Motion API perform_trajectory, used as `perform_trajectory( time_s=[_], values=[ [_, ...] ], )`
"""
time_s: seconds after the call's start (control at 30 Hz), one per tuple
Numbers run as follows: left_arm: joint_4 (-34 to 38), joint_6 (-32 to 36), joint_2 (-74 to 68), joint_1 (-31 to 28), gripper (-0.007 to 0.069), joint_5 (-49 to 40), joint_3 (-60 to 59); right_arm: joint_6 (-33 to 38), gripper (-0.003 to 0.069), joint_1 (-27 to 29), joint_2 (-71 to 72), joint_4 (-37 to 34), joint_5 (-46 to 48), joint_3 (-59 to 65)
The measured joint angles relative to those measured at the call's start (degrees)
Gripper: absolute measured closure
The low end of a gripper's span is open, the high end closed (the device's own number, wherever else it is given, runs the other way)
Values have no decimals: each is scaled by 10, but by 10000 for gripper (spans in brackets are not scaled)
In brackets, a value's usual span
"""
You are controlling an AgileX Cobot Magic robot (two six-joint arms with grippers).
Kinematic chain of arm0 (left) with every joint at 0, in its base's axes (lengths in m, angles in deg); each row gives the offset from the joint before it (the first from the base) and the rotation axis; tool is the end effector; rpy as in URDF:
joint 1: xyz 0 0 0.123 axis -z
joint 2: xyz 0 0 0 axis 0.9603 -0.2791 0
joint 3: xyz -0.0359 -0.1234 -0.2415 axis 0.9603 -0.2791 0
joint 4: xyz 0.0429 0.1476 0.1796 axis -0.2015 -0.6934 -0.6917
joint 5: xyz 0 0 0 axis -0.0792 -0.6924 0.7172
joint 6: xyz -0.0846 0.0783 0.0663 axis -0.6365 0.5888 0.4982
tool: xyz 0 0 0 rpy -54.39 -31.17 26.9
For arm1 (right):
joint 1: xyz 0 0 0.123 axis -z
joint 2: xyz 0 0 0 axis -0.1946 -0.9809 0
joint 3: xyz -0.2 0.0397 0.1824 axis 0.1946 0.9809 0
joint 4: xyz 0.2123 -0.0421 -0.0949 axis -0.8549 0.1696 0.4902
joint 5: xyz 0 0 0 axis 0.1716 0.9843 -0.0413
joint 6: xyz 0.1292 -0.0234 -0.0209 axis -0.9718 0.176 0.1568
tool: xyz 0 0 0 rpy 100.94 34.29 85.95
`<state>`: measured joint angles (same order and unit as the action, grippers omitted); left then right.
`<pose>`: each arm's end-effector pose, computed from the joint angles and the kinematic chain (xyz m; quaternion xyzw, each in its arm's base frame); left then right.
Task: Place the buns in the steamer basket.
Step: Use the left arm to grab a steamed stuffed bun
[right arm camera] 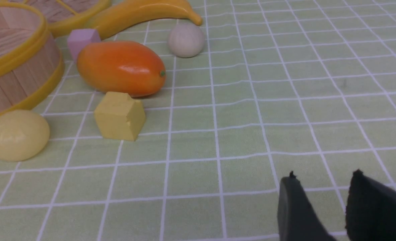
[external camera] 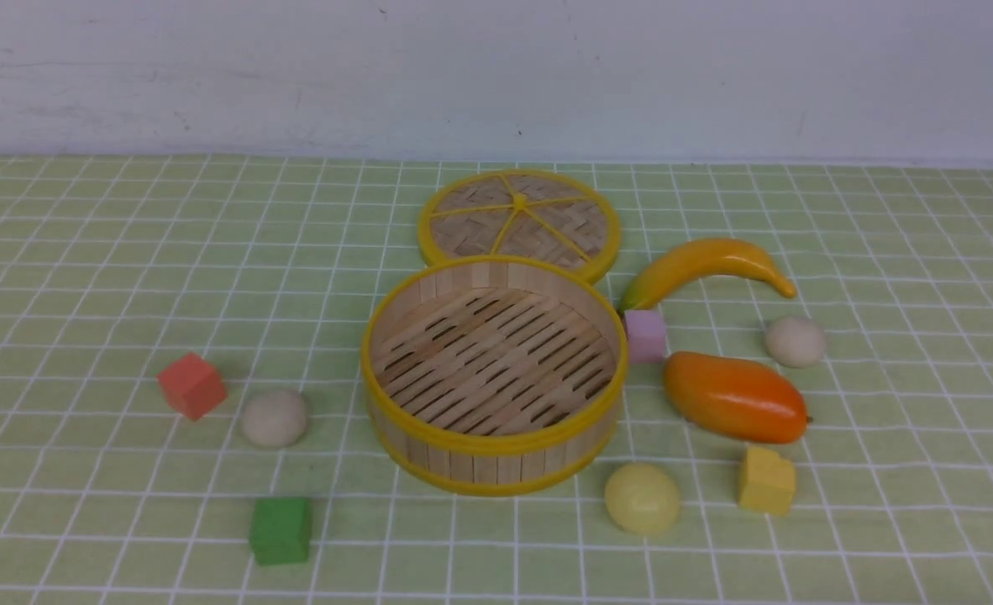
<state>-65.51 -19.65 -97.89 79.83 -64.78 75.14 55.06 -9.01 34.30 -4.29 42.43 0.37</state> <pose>0.1193 -0.0221 0.4085 -0.1622 0.6344 -0.3132 0.6878 0.0881 -0.0020 0.1608 0.0407 0.8054 0.0135 0.5912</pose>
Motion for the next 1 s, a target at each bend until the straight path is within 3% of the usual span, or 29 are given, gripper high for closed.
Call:
perform_trajectory(
  time_s=[0.13,0.27,0.37,0.57,0.67,0.8,1.0],
  values=[
    [-73,44,-117,0,386,-64,14,0,420,0,0,0,0,0],
    [-99,47,-199,0,386,-63,14,0,420,0,0,0,0,0],
    [-91,24,-277,0,386,-70,16,0,420,0,0,0,0,0],
    [-65,19,-416,0,386,-185,54,0,420,0,0,0,0,0],
    [-58,48,-470,0,386,-222,81,0,420,0,0,0,0,0],
    [-43,146,-549,0,386,-278,150,0,420,0,0,0,0,0],
    [-48,165,-630,1,386,-330,244,0,420,0,0,0,0,0]
  ],
)
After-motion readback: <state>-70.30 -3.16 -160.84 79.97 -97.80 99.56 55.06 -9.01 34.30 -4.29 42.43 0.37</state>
